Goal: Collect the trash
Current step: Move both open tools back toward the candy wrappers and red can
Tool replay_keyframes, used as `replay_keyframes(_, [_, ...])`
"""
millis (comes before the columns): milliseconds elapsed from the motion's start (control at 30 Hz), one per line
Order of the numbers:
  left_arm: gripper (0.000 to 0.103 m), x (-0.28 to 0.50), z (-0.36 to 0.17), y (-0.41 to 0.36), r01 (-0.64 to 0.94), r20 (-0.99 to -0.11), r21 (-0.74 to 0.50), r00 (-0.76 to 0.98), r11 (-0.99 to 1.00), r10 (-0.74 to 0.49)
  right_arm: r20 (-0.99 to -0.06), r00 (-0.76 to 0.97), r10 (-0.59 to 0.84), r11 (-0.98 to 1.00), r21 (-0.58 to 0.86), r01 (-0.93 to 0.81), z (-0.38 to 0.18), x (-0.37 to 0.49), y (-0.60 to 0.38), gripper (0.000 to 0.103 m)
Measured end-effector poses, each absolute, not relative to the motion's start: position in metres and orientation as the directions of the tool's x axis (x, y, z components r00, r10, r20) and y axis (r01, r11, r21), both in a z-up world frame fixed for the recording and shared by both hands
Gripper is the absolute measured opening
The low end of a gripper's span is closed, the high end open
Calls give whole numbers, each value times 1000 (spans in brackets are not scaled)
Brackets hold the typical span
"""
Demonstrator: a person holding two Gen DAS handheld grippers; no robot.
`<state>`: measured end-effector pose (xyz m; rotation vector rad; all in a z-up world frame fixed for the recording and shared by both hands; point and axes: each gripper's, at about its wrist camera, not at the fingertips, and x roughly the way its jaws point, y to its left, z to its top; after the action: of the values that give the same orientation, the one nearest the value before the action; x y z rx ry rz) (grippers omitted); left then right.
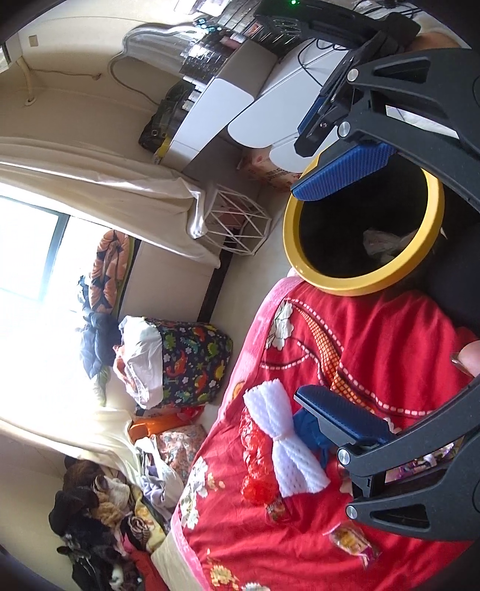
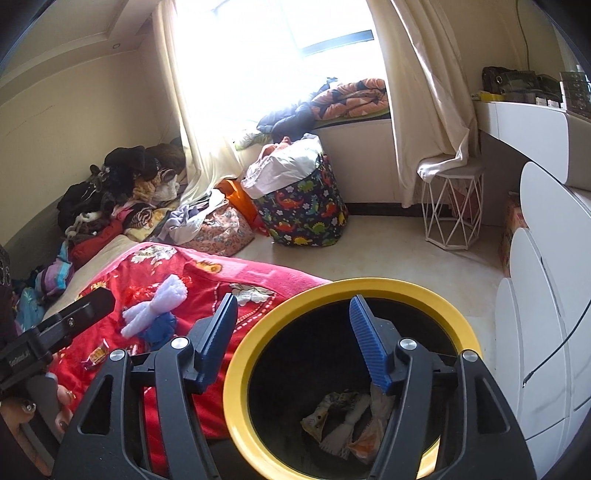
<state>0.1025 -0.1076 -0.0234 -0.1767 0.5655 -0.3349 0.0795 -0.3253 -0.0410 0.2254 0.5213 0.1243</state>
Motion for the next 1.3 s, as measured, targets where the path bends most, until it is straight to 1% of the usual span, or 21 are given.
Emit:
replay_keyframes(300, [92, 100, -14, -83, 212, -466, -247, 829, 945, -308, -465, 854, 233, 964, 230, -137, -35, 75, -298, 66])
replay_keyframes(667, [92, 95, -9, -54, 151, -447, -246, 859, 957, -251, -458, 830, 318, 946, 210, -246, -27, 72, -259, 68])
replay_keyframes(1033, [92, 93, -13, -22, 81, -456, -253, 869, 964, -192, -479, 782, 398, 917, 201, -344, -29, 72, -225, 68])
replay_keyframes(1300, [92, 92, -21, 12, 3, -479, -264, 867, 965, -134, -523, 712, 469, 878, 187, -441, -39, 73, -192, 68])
